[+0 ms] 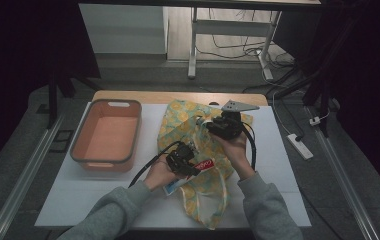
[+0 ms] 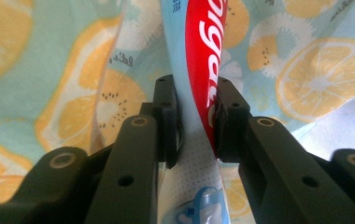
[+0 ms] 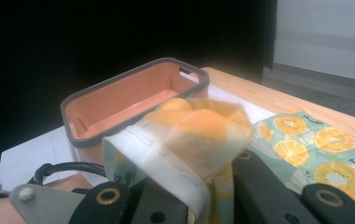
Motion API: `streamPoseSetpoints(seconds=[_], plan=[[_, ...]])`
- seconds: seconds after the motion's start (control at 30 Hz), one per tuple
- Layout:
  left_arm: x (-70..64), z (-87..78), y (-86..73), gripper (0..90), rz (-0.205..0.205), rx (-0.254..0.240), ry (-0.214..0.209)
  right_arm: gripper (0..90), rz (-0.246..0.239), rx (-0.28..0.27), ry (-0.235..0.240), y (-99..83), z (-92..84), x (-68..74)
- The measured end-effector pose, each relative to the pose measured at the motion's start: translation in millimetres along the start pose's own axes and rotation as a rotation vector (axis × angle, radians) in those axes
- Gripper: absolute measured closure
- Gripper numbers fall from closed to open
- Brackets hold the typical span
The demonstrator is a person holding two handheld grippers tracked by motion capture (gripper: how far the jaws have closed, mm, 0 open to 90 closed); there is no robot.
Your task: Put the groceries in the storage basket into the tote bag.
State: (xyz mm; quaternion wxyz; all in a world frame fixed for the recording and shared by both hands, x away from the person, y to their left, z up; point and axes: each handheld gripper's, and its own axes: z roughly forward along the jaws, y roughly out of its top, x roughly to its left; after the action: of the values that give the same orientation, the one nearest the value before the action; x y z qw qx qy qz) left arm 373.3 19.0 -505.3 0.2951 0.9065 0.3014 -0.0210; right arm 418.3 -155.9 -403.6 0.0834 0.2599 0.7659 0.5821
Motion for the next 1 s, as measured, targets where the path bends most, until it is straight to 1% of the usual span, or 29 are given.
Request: streamPoseSetpoints(seconds=[0.03, 0.07, 0.1, 0.13, 0.2, 0.23, 0.27, 0.33, 0.37, 0.43, 0.53, 0.6, 0.63, 0.7, 0.73, 0.77, 0.8, 0.87, 0.9, 0.93, 1.0], plan=[[0.4, -1.5, -0.7, 70.4, 0.0, -0.016, -0.007, 89.3, 0.0, 0.001, -0.001, -0.3, 0.0, -0.4], [-0.1, -4.6, -1.6, 61.2, -0.007, -0.028, -0.009, 89.3, 0.002, 0.002, -0.005, -0.9, -0.3, -1.4], [-0.3, -8.9, -2.5, 61.2, 0.007, -0.039, -0.016, 89.3, 0.002, 0.002, -0.005, -0.9, -0.3, -1.4], [-2.3, -14.1, -4.0, 57.0, 0.012, -0.06, -0.009, 89.3, 0.002, 0.003, -0.007, -1.2, -0.8, -2.1], [-6.4, -26.9, -8.9, 47.2, 0.032, -0.084, -0.017, 89.3, 0.007, 0.004, -0.01, -1.9, -2.1, -3.7], [-9.0, -33.0, -12.1, 44.1, 0.046, -0.081, -0.006, 89.3, 0.011, 0.004, -0.011, -2.2, -2.8, -4.2], [-12.2, -38.3, -16.1, 41.1, 0.06, -0.073, 0.015, 89.3, 0.009, 0.005, -0.012, -2.5, -3.6, -4.8], [-16.2, -46.3, -26.3, 36.5, 0.085, -0.049, 0.046, 89.3, 0.01, 0.007, -0.014, -2.8, -5.1, -5.3], [-17.2, -49.2, -32.5, 36.5, 0.092, -0.043, 0.057, 89.2, 0.008, 0.007, -0.016, -3.0, -5.8, -5.5], [-17.6, -51.9, -44.8, 36.9, 0.087, -0.034, 0.066, 89.3, 0.008, 0.01, -0.019, -3.5, -6.7, -5.8], [-15.1, -50.8, -57.8, 37.3, 0.079, -0.015, 0.072, 89.3, 0.009, 0.014, -0.022, -4.3, -6.9, -6.2], [-13.2, -46.3, -60.6, 37.9, 0.073, -0.01, 0.073, 89.3, 0.009, 0.015, -0.023, -4.6, -6.2, -6.8], [-12.4, -43.4, -60.5, 38.3, 0.073, -0.005, 0.084, 89.3, 0.011, 0.015, -0.022, -4.7, -5.9, -7.0], [-11.2, -38.1, -59.4, 38.3, 0.083, 0.012, 0.121, 89.3, 0.011, 0.017, -0.023, -5.0, -5.6, -7.0], [-10.7, -37.8, -59.2, 38.7, 0.086, 0.004, 0.131, 89.3, 0.01, 0.017, -0.023, -5.1, -5.7, -6.9], [-9.4, -39.8, -58.8, 40.4, 0.086, -0.006, 0.13, 89.3, 0.009, 0.018, -0.022, -5.3, -5.9, -6.9], [-7.6, -43.4, -58.2, 41.8, 0.075, -0.023, 0.116, 89.3, 0.009, 0.019, -0.022, -5.4, -6.3, -6.9], [-3.1, -52.6, -57.0, 42.1, 0.046, -0.067, 0.066, 89.3, 0.009, 0.018, -0.024, -5.5, -7.4, -7.4], [-1.5, -56.9, -56.4, 42.0, 0.037, -0.081, 0.054, 89.3, 0.01, 0.016, -0.024, -5.6, -7.9, -7.9], [-0.7, -61.0, -56.1, 41.6, 0.03, -0.094, 0.053, 89.3, 0.011, 0.015, -0.026, -5.5, -8.4, -8.2], [1.7, -69.1, -55.4, 41.6, 0.023, -0.117, 0.022, 89.3, 0.011, 0.014, -0.027, -5.4, -9.4, -8.3]])
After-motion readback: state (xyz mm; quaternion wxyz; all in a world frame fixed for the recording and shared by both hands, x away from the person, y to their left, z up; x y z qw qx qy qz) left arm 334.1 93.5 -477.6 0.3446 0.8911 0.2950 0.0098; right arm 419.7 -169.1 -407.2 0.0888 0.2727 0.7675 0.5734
